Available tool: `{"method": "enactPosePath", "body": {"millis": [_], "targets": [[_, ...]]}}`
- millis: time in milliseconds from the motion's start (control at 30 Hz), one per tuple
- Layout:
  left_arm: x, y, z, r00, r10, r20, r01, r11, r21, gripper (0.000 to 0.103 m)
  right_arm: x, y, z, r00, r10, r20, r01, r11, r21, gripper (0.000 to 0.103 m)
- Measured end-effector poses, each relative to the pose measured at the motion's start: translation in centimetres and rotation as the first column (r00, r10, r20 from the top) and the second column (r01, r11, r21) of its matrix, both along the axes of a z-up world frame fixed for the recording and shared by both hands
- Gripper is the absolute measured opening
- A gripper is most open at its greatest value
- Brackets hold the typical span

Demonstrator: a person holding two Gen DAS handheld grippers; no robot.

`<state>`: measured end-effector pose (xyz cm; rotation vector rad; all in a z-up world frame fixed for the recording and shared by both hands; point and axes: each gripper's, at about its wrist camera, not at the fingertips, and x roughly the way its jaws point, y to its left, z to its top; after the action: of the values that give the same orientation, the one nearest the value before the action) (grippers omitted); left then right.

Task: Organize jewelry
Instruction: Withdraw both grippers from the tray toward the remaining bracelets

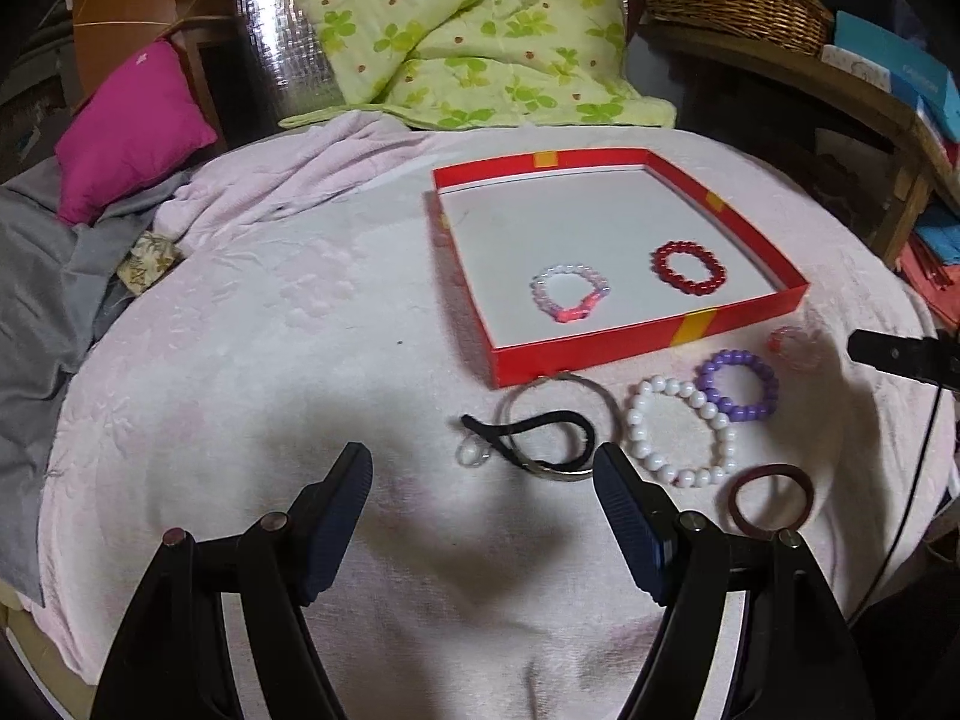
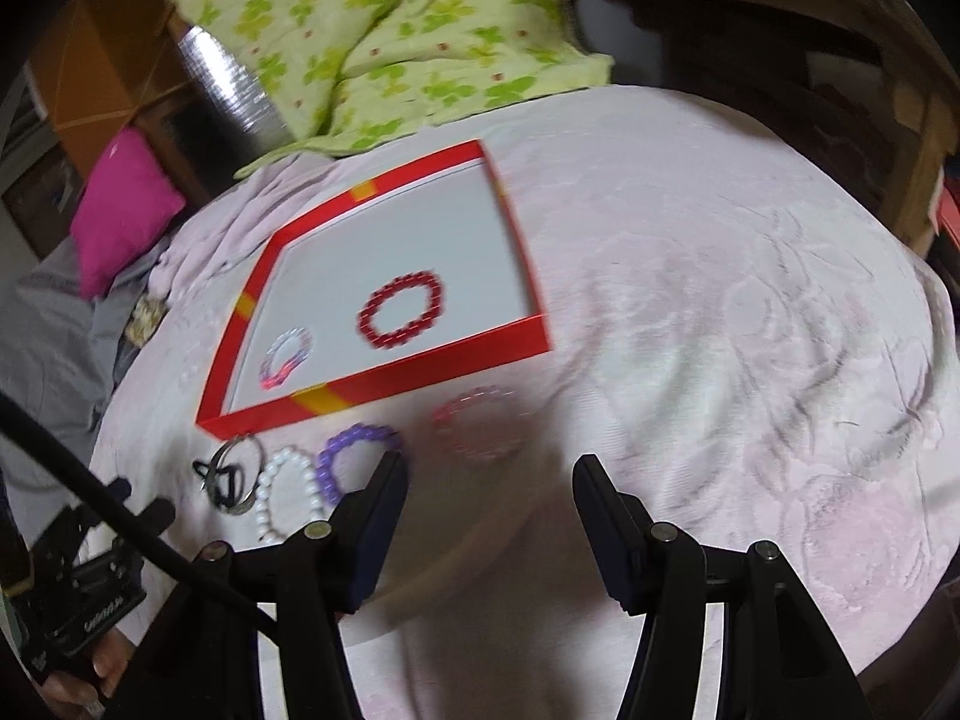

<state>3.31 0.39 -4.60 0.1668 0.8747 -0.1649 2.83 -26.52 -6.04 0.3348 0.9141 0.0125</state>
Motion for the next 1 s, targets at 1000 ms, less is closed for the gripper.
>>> {"method": "enactPosePath", "body": {"millis": [1000], "targets": [[-1.4,-9.1,-4.3,0.907,-0.366,-0.209,0.294,0.905,-0.307,0.051,-0.4,-2.8,-0.4,0.996,-0.094,-0.013,0.095,0.989,0.117,0.054]]}}
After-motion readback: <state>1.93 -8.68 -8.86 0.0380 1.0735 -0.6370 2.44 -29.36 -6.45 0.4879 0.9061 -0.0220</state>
